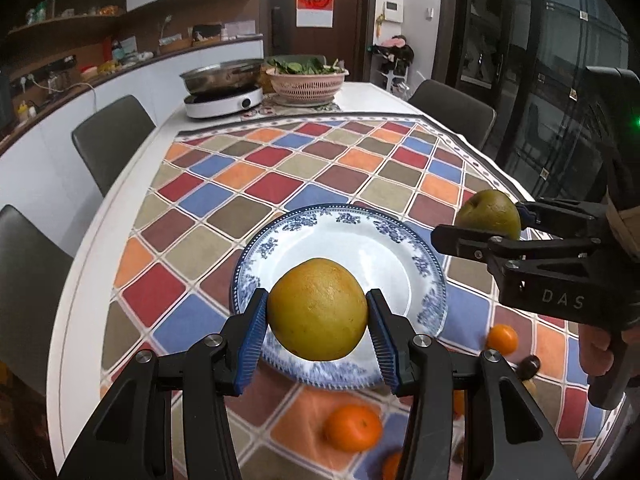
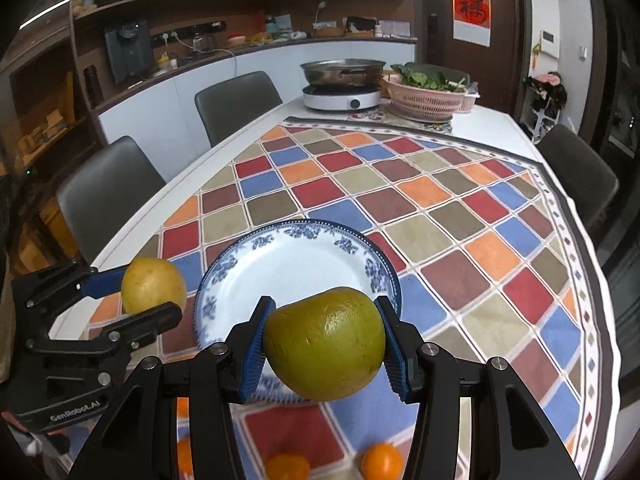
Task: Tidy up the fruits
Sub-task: 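Carry the grapefruit with the left tool while the right tool carries the green fruit to the plate, then lower both fruits onto the blue-and-white plate and open both tools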
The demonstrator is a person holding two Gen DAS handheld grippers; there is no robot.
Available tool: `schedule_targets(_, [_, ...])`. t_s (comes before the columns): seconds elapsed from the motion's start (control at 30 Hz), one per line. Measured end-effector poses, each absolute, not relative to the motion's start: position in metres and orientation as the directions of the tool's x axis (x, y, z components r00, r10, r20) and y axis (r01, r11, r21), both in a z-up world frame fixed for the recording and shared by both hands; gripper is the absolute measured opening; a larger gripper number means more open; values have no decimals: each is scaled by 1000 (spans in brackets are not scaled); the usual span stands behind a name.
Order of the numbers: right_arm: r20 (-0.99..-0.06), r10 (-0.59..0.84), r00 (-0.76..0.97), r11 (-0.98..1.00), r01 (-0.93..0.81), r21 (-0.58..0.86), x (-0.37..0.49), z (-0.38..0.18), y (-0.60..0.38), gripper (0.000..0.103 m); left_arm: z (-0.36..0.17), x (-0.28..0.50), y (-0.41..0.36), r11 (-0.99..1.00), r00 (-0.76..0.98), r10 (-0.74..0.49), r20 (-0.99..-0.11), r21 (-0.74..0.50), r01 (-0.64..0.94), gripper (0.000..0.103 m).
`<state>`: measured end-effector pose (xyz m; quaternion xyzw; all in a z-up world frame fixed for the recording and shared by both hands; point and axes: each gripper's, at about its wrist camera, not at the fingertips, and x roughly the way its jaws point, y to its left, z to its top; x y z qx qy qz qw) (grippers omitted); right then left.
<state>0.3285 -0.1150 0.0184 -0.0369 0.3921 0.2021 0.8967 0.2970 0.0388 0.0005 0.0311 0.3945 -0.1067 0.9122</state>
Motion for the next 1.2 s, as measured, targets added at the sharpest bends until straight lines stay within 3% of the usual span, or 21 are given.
schedule_targets(0.53, [-825,301,478,918,-381,114,418,-30,-92,51,-43,391,45,968,531,-176,-829,-48,247,48])
schedule_targets(0.93, [-861,269,431,920,-379,97,440,-51,-87,51,-64,416,44,971,475,-138,-869,-24,238,49])
schedule_targets(1.2, [-862,286,418,918,-378,121,440,-54,-86,51,-57,415,48,976,508,-100,-855,15,217,69])
